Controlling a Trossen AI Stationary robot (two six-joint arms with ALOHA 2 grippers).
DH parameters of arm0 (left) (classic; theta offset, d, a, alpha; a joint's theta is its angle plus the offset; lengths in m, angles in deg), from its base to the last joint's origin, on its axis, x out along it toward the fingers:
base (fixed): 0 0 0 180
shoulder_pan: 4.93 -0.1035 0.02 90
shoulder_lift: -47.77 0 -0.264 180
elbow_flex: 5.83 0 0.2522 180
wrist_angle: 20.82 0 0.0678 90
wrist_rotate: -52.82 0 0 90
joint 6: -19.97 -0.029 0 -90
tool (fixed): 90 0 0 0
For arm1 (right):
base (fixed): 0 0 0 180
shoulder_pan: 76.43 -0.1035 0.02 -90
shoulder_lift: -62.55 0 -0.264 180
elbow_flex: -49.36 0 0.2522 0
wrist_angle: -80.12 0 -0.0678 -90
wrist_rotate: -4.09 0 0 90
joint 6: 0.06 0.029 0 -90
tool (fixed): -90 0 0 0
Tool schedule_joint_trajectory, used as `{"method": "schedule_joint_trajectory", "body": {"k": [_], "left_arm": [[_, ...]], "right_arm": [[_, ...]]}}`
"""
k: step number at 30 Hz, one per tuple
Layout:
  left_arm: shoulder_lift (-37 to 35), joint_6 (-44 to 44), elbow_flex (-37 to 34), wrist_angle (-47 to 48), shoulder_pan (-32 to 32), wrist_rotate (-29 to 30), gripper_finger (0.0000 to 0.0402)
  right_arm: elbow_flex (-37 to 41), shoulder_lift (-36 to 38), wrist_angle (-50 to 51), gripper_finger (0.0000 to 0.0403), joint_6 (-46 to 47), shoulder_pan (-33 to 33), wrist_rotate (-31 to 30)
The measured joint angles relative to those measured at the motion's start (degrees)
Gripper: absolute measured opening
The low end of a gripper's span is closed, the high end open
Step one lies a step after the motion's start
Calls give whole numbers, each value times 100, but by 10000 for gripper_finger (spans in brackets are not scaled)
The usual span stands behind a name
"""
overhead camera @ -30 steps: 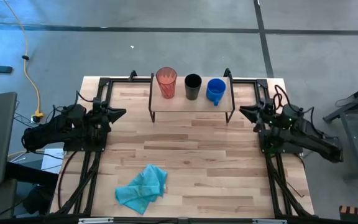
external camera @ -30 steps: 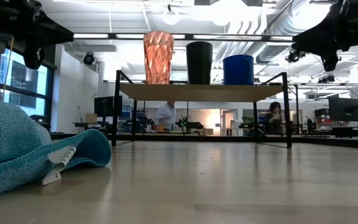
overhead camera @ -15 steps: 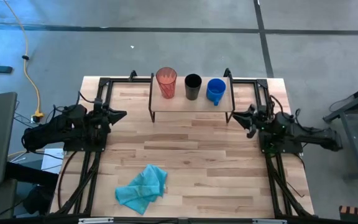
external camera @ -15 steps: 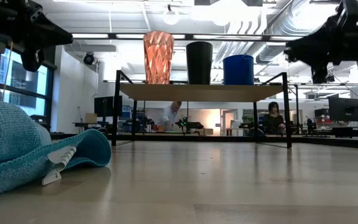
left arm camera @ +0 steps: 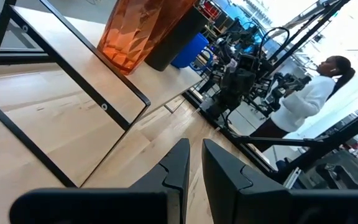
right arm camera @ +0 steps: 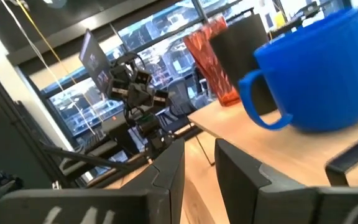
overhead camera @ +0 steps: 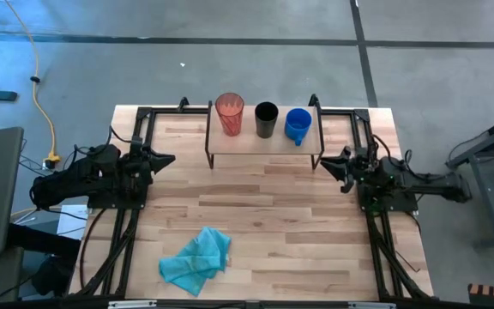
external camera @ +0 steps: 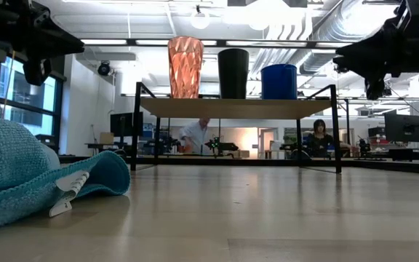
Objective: Stack small to large cups/mugs on shelf
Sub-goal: Return to Home Position
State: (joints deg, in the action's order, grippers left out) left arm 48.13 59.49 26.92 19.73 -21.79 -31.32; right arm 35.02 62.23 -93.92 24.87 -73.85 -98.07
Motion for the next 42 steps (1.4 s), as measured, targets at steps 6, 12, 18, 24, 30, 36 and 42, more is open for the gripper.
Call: {"method": "schedule_joint_trajectory", "body": {"k": [6, 12, 18, 24, 30, 36, 42], "left_arm": [[0, 0, 0, 84, 0, 62, 33], [0, -8, 0, 92, 0, 42, 33], [0, 258, 0, 258, 0, 647, 33], [0, 450, 0, 552, 0, 518, 33], [2, 1354, 0, 997, 1, 144, 33], [4, 1108, 0, 600, 0, 93, 33], [8, -1073, -22, -997, 2, -716, 33]], "right_arm": [[1, -2, -69, 80, -262, -292, -423], [2, -2, 254, 80, -248, -346, -391], [-2, 0, 489, 80, -142, -346, -351], [-4, 0, 503, 80, -142, -344, -350], [-7, 0, 513, 80, -339, -344, -350], [-9, 0, 519, 80, -252, -344, -350], [-9, 0, 521, 80, -347, -342, -350]]}}
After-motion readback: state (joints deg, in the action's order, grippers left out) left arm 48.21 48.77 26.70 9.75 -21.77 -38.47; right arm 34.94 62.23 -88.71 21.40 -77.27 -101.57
